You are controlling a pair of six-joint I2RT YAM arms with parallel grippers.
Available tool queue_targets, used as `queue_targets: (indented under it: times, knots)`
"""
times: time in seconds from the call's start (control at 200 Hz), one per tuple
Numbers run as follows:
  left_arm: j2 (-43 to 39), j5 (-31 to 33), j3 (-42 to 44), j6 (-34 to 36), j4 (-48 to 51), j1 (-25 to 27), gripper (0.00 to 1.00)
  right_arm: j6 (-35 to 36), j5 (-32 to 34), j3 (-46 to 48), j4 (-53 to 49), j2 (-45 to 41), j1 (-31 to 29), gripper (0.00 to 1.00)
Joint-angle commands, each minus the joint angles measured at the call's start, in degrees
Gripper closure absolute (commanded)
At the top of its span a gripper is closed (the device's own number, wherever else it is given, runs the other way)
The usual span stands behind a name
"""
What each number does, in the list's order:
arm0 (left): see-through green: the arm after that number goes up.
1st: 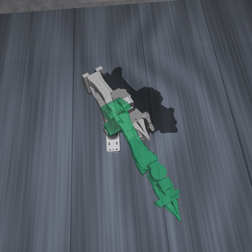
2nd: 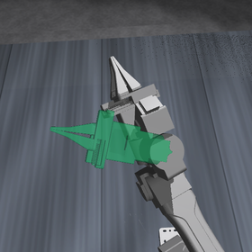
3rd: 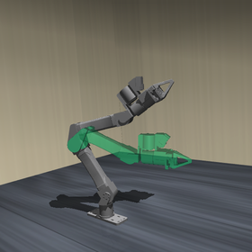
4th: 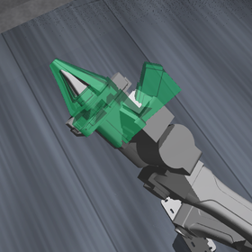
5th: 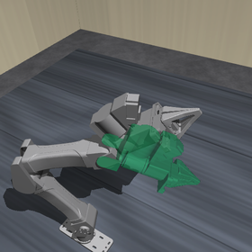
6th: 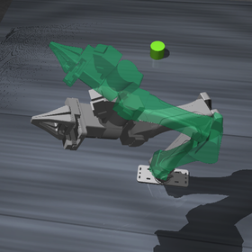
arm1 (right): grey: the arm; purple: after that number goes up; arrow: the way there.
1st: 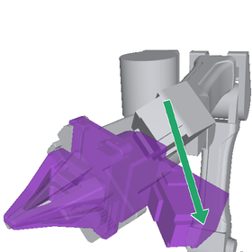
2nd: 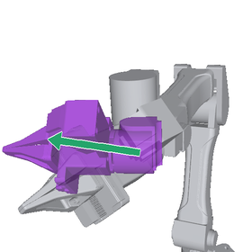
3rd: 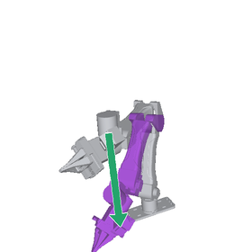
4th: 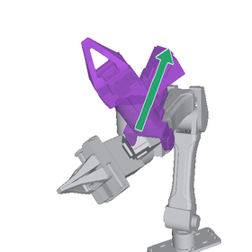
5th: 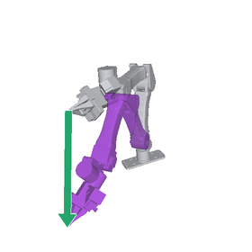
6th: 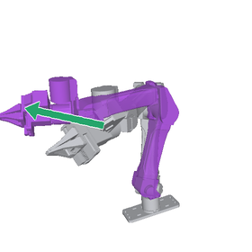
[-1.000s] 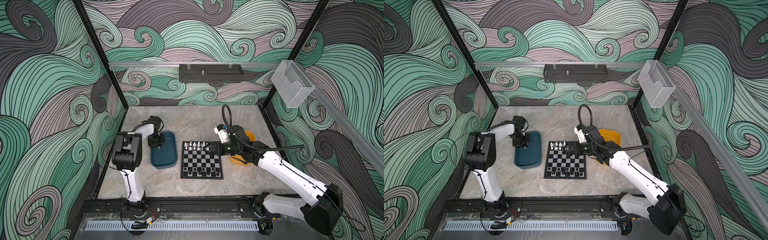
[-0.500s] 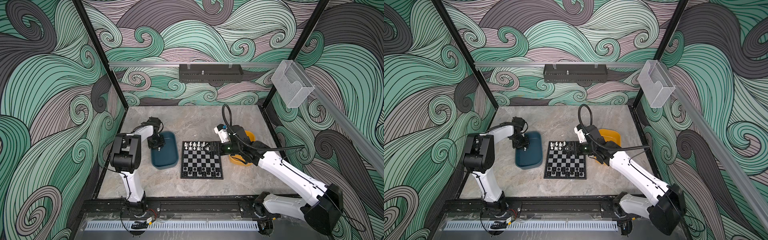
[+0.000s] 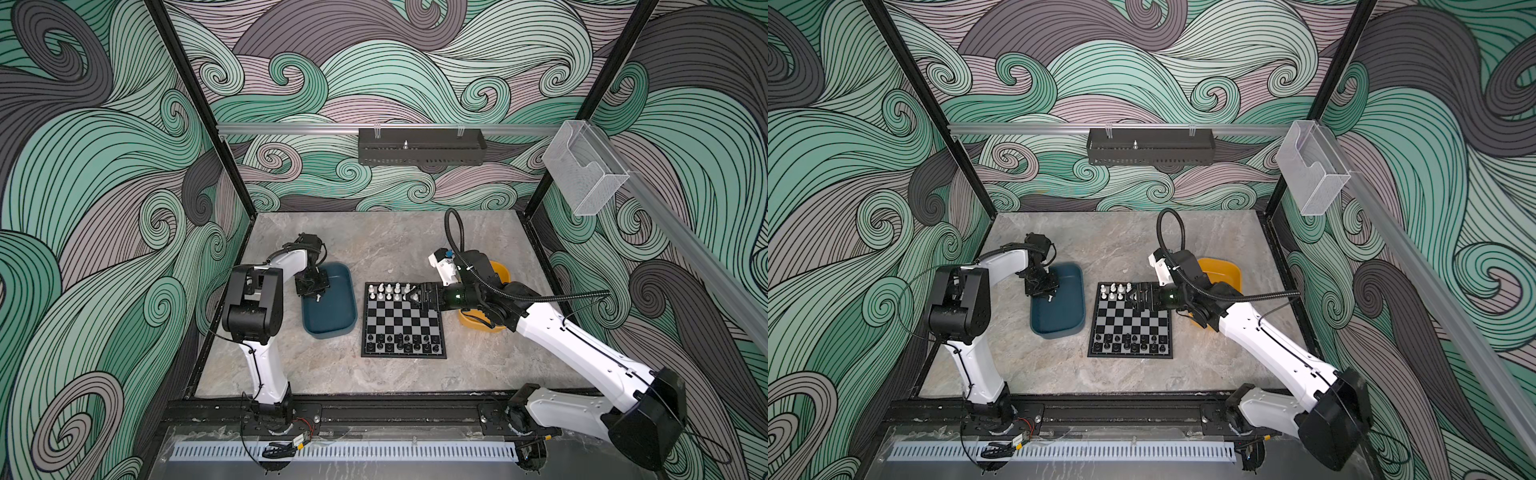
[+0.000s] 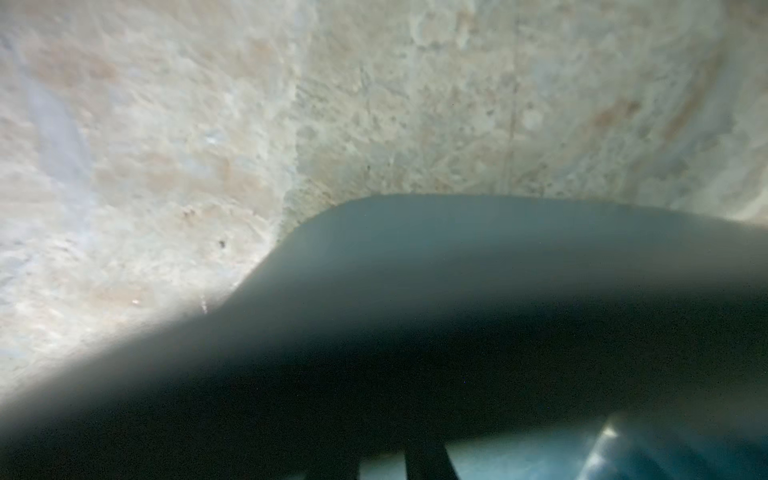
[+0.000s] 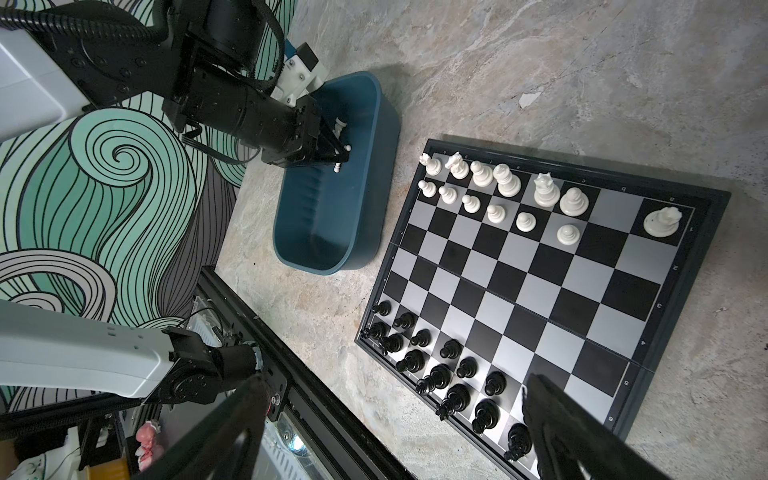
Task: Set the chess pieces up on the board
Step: 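Lower the left gripper into the teal bin and close on a white pawn, then lift the white pawn from the bin with the left while the right reaches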
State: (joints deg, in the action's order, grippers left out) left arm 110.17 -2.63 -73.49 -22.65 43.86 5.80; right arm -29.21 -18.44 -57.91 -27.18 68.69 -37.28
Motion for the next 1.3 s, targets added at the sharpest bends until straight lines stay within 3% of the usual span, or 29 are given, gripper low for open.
queue_targets:
  times: [0.0,0.17,0.495,0.66,0.916,1.116,1.296]
  knots:
    - [-0.51,-0.11,-0.55,0.35,2.98,0.35,0.83,-0.40,0.24,0.33,-0.08,-1.01,0.45,0.03]
    - [-4.11,-0.64,-0.03,-3.77,4.08,-0.07,0.85,0.02,1.49,-0.41,-0.94,-0.83,0.49,0.03]
    - [-12.22,-8.66,0.11,-16.11,5.77,-1.92,0.89,1.04,1.61,-2.58,0.46,1.75,0.30,0.02]
    - [-17.26,-14.79,0.85,-25.39,5.48,-2.29,0.90,1.34,-2.14,-0.80,13.92,5.50,-0.63,0.01]
    - [-26.53,-21.77,4.79,-44.59,1.41,-2.21,0.91,-1.84,-5.33,-6.73,31.48,22.07,-7.06,0.04]
    - [-35.61,-23.96,12.45,-60.62,-5.94,-2.12,0.91,-7.61,-6.33,-11.40,43.21,32.15,-11.00,0.13]
    - [-36.26,-27.69,13.87,-66.53,-8.52,-2.03,0.91,-16.12,-8.73,-15.29,51.83,39.59,-11.82,0.26]
